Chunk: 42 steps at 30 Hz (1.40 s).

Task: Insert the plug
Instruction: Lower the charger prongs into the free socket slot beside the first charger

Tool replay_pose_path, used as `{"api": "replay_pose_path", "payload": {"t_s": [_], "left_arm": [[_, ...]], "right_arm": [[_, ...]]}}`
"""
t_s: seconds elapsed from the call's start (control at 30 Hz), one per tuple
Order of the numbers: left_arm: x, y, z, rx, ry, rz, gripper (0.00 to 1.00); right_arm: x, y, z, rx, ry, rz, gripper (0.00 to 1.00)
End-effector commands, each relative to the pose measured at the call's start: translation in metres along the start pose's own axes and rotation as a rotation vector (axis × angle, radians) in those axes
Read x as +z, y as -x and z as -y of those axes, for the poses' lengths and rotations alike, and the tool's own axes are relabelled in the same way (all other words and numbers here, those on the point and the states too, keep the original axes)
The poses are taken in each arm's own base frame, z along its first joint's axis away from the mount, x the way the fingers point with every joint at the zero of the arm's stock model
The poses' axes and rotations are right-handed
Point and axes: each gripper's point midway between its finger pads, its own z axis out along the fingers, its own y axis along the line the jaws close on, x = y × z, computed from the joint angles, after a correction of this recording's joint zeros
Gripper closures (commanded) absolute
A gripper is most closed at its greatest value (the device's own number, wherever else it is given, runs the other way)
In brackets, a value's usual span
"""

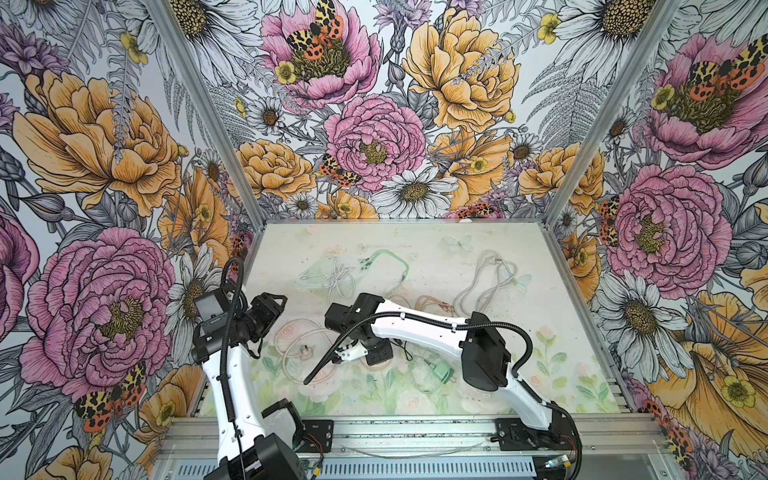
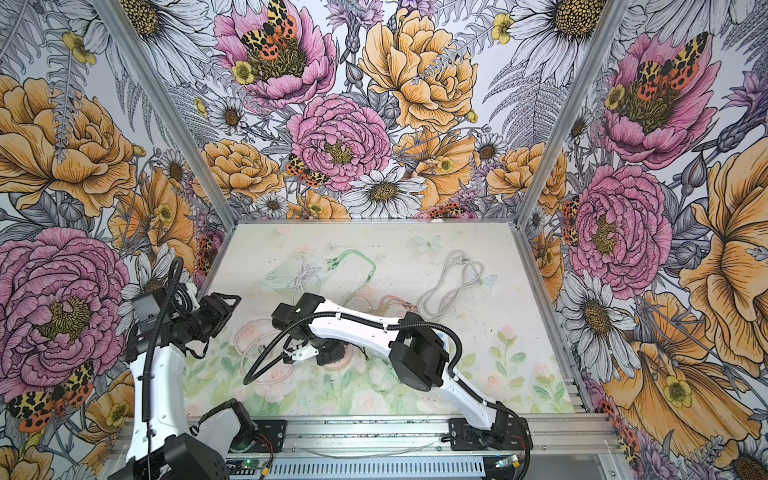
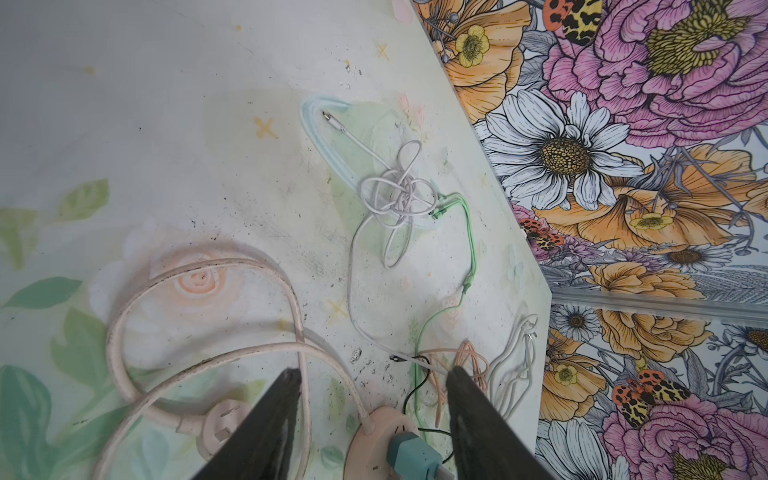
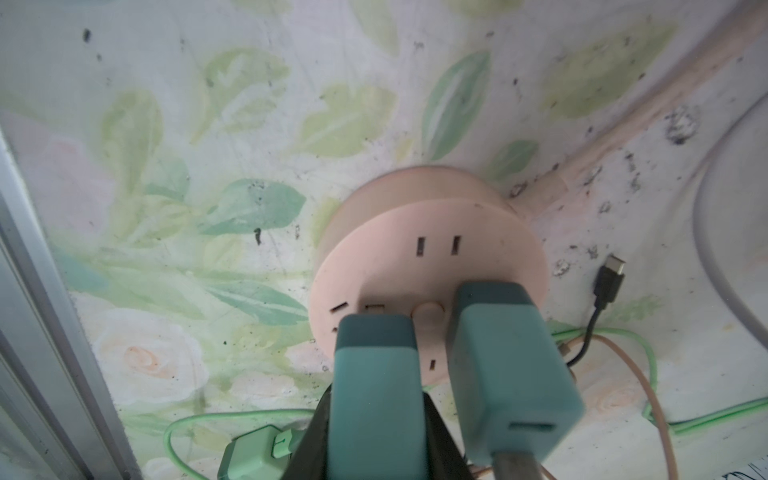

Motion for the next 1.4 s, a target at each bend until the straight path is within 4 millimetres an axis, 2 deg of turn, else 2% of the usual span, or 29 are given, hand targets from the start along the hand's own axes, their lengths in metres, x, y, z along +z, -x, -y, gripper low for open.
{"api": "replay_pose_path", "payload": {"t_s": [0.0,0.1,0.4,0.53,1.13,1.23,1.37], "left_arm": [[-0.001,0.002,0.002,0.028,-0.023,0.014,0.41],[-0.001,0.001,0.002,0.028,-0.026,0.014,0.41],[0.002,-0.002,0.002,0.032,-0.018,0.006,0.41],[0.004,-0.003,0.002,0.033,-0.016,0.002,0.41],[0.005,-0.009,0.007,0.059,-0.010,-0.004,0.41],[0.005,-0.009,0.007,0.060,-0.012,-0.005,0.41],[0.005,-0.009,0.007,0.060,-0.011,-0.005,0.41]], "right_arm": [[0.013,-0.016,-0.006,0.021,0.040,-0.060,1.00],[0.012,-0.011,-0.005,0.020,0.035,-0.042,1.00],[0.025,0.010,-0.001,0.007,0.062,-0.039,1.00],[0.028,0.012,0.000,0.017,0.072,-0.065,1.00],[0.062,0.027,-0.024,0.035,0.138,-0.125,1.00],[0.061,0.030,-0.024,0.050,0.133,-0.113,1.00],[0.046,0.036,-0.020,0.063,0.114,-0.056,1.00]]}}
